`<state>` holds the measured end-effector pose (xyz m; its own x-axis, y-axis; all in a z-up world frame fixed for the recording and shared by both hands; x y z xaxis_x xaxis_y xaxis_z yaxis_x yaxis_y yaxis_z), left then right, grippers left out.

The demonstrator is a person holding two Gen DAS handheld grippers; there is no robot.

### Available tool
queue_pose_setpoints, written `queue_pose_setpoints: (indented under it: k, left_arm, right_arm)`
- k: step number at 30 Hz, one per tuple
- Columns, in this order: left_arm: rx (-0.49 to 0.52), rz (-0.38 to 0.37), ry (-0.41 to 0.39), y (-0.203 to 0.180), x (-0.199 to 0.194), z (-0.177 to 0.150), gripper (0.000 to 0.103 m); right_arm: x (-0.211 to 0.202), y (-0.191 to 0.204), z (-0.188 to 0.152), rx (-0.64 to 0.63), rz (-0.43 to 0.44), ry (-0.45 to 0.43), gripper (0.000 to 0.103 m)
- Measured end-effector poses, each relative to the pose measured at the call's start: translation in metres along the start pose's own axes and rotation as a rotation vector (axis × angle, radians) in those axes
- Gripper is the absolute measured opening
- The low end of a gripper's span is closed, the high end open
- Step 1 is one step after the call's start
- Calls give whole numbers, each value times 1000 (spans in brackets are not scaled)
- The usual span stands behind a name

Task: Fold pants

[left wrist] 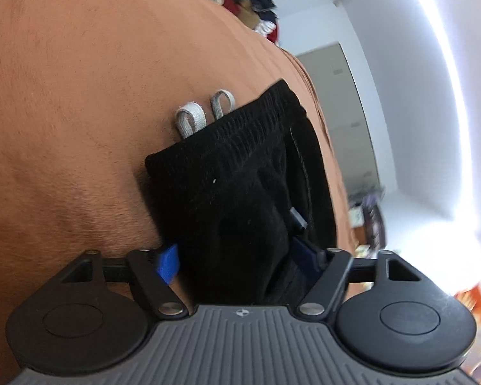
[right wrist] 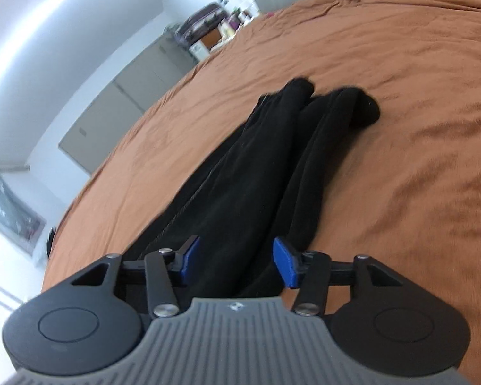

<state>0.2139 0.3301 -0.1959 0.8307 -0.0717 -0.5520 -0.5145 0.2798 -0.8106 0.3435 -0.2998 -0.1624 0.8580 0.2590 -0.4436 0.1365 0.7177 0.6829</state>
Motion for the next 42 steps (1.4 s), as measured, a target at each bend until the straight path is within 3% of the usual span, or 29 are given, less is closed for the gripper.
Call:
queue_pose_setpoints:
  k: [5, 9, 13, 16, 18, 19, 20, 21, 22, 23, 25, 27, 32, 34, 35, 37, 39, 40, 41, 42]
  left_arm:
    - [61, 52, 1, -13, 9, 1, 76]
    - [62, 56, 10, -7, 11, 2, 69]
    - [59, 55, 19, -2, 14, 4, 66]
    - [66, 69, 23, -3, 14, 3, 66]
    - [59, 67, 24, -6, 15, 3, 66]
    - [60, 65, 24, -7, 17, 2, 66]
    - [63, 66, 24, -7, 18, 2, 66]
    - [65, 66, 23, -4, 15, 0, 66]
    - [67, 65, 23, -3, 15, -1, 66]
    - [69, 64, 25, -2, 14, -2, 66]
    - [69, 66, 25, -1, 13, -2, 66]
    - [66, 69, 23, -1, 12, -3, 66]
    - [81, 90, 18, -3, 12, -5, 66]
    - [83, 95, 18, -5, 12, -6, 66]
    - [81, 96, 17, -5, 11, -6, 66]
    - [81, 99, 15, -6, 11, -6, 66]
    - [84, 102, 13, -7, 12, -7, 66]
    - [86, 103, 13, -8, 12, -8, 66]
    - [88, 103, 13, -9, 12, -8, 66]
    - [87, 101, 13, -9, 12, -9, 66]
  right_arm:
    - [21, -7, 39, -62, -36, -136, 48]
    - [43, -20, 76, -77, -94, -181, 50]
    - [78, -50, 89, 59, -166, -87, 50]
    - [110, -67, 78, 138, -207, 114, 50]
    - [120, -63, 91, 93, -191, 193, 53]
    - [113, -65, 101, 142, -136, 164, 49]
    - [98, -71, 115, 221, -59, 46, 35]
    - [75, -79, 130, 297, 14, -113, 35]
    - [57, -88, 139, 336, 31, -220, 39]
    - [44, -100, 145, 358, -15, -280, 46]
    - [37, -127, 146, 402, -142, -266, 46]
    - [44, -150, 137, 477, -189, -174, 45]
    - [62, -155, 127, 544, -67, -81, 45]
    - [72, -156, 132, 530, -78, -39, 38]
    - [73, -155, 137, 512, -79, -33, 28]
    - [64, -141, 158, 362, -47, -179, 25]
    - [46, -96, 174, 26, 107, -333, 24]
    - [43, -80, 172, -118, 83, -348, 25]
    - [50, -76, 170, -206, -11, -322, 30]
    - [64, -87, 169, -209, -156, -240, 33]
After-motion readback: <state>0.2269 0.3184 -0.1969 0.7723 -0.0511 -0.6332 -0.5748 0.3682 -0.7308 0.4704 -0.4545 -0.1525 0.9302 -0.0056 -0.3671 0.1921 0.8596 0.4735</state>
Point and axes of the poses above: each gripper's, at about its wrist camera, not at the fingertips, and x roughly the way its jaws point, y to its left, z to its top, the point moved 6 cm from there along x, roughly the way its jaws point, and after that the axes turned 8 degrees about z, right-handed, at the moved point
